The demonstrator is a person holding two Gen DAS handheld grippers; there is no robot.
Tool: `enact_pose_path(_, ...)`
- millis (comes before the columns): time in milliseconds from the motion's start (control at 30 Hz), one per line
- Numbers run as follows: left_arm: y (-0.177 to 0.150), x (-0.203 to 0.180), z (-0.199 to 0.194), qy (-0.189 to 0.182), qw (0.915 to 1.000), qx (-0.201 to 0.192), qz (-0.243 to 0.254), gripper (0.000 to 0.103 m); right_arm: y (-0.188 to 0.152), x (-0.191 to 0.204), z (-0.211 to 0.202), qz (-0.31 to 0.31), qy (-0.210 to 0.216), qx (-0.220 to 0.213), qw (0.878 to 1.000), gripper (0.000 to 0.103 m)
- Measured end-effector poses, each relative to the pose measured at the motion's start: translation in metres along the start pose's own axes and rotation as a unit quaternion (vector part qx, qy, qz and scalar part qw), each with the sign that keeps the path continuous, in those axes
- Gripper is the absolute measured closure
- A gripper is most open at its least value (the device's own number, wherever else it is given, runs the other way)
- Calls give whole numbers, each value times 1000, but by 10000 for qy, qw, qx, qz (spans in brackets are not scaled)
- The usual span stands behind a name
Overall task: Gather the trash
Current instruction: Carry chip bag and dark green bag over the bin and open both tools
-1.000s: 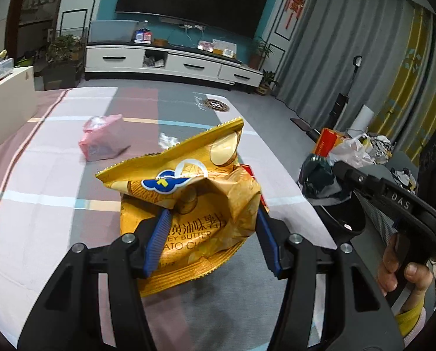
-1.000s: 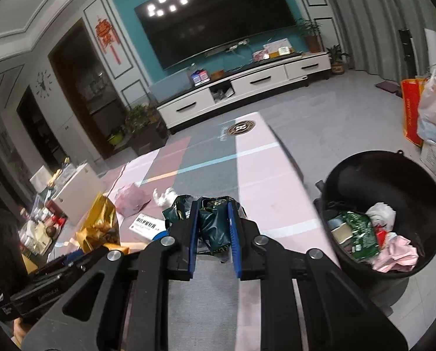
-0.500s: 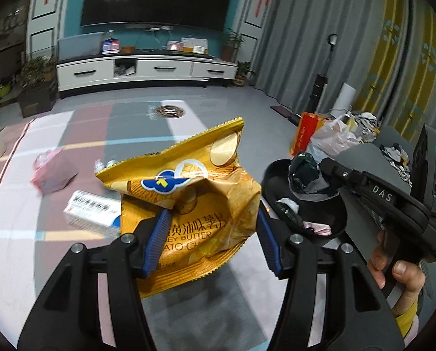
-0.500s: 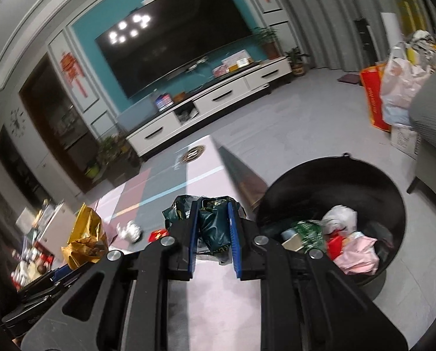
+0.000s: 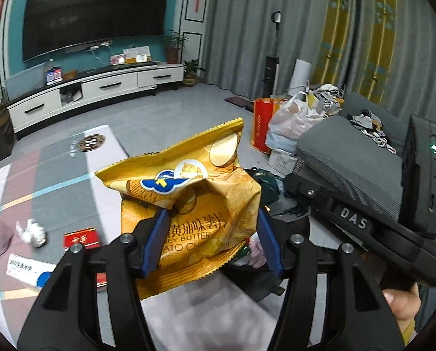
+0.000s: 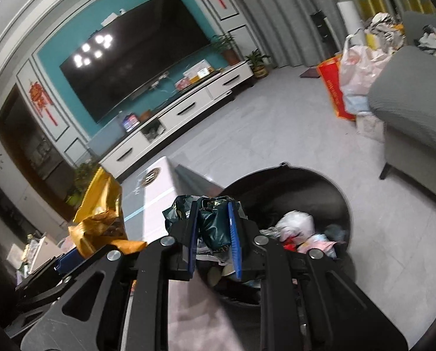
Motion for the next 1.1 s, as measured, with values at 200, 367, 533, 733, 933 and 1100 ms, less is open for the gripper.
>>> enact_pose_path(200,-4,-13,36,-115,9995,299,-7,44,1,-32,5,158,-531,99,9984,83)
enact_pose_path(367,-6,-23,63,-161,9985,522,-15,44,-5,-51,15,327,-722,405,9960,83)
enact_pose_path(533,-12,-30,86,-178,9970,750,-11,42,-11,-63,19,432,-833,612,9937,81)
enact_pose_path(733,-17,-34,95,-184,9964,824,-51,36,-15,-69,25,547,-861,775,9918,77)
enact_pose_path(933,-16,-35,93,-256,9966,775,-96,18,-16,-78,25,836,-905,755,9895,50)
enact_pose_path(1100,-14,-31,86,-305,9969,710,-166,16,-14,-82,21,974,-886,658,9891,48)
Point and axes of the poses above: each gripper's, at about its wrist camera, not at the fingertips, and z roughly the way its jaws point, x to its left, y to its top, the point moved 3 cm from there along z, roughly the way its jaws point, and after that the axes turned 7 degrees about -z, right-handed, at the moved point
